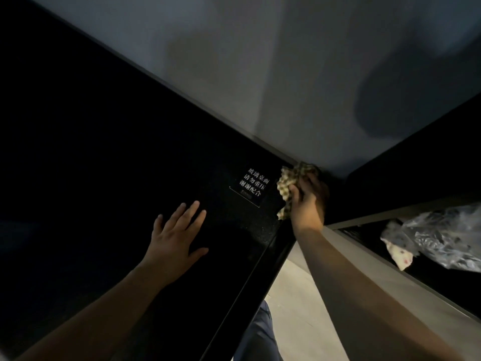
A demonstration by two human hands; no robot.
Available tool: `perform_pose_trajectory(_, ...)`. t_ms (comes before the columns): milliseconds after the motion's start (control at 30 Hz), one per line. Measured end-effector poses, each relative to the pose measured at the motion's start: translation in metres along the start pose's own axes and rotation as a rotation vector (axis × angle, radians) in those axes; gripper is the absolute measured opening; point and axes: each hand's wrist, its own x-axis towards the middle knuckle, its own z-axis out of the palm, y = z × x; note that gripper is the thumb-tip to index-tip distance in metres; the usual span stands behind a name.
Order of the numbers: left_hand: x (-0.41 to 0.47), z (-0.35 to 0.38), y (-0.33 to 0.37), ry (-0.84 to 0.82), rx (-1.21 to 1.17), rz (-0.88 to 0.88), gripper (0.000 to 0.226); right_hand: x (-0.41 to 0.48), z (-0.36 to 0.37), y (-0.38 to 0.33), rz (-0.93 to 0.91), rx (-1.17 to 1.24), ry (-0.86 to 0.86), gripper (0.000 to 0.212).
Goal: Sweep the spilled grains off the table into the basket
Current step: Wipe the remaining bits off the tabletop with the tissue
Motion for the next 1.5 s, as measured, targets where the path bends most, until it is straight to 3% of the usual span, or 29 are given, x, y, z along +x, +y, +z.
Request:
perform_pose_trajectory(267,0.000,0.006,-0.002,-0.016,-0.001,0.014,0.082,-0.109,0.012,-0.001,-0.209,0.084,-0.084,0.032)
perform_pose_trajectory(367,0.001,0.009,-0.003,-0.014,0.011,0.024,0.083,-0.113,0.002,-0.006,-0.117,0.239,-0.089,0.029)
perform_pose_trajectory(433,0.002,0.010,-0.004,-0.025,0.008,0.029,0.083,-0.101,-0.009,-0.010,-0.042,0.314,-0.005,0.029)
perform_pose_trajectory(567,0.002,0.013,-0.006,-0.042,0.027,0.027,0.083,-0.053,-0.015,-0.019,0.053,0.189,0.132,0.024)
perform_pose_trajectory(700,0.002,0.013,-0.006,-0.056,0.017,0.031,0.083,-0.018,0.001,-0.017,0.233,0.141,0.115,0.034)
perform_pose_trajectory(833,0.002,0.015,-0.008,-0.047,0.023,0.045,0.082,-0.046,0.016,-0.014,-0.032,0.081,0.076,0.020)
perform_pose_trajectory(933,0.002,0.016,-0.007,-0.046,0.029,0.035,0.082,-0.105,0.024,-0.013,-0.188,0.071,0.029,0.022)
perform_pose_trajectory(1067,0.004,0.009,-0.004,-0.100,0.052,0.011,0.082,-0.131,0.013,-0.022,-0.170,0.155,-0.025,0.026)
perform_pose_trajectory(1200,0.003,0.006,-0.004,-0.134,0.047,0.006,0.081,-0.093,-0.012,-0.021,0.020,0.162,0.157,0.015)
perform_pose_trajectory(1267,0.003,0.005,-0.003,-0.138,0.039,0.004,0.081,-0.071,-0.016,-0.018,0.054,0.092,0.120,0.025)
perform_pose_trajectory(1367,0.003,0.004,-0.003,-0.141,0.037,0.001,0.081,-0.071,-0.004,-0.016,0.028,0.032,-0.010,0.035)
perform_pose_trajectory(1500,0.002,0.000,-0.003,-0.144,0.036,0.022,0.081,-0.122,0.013,-0.020,-0.074,0.061,0.099,0.017)
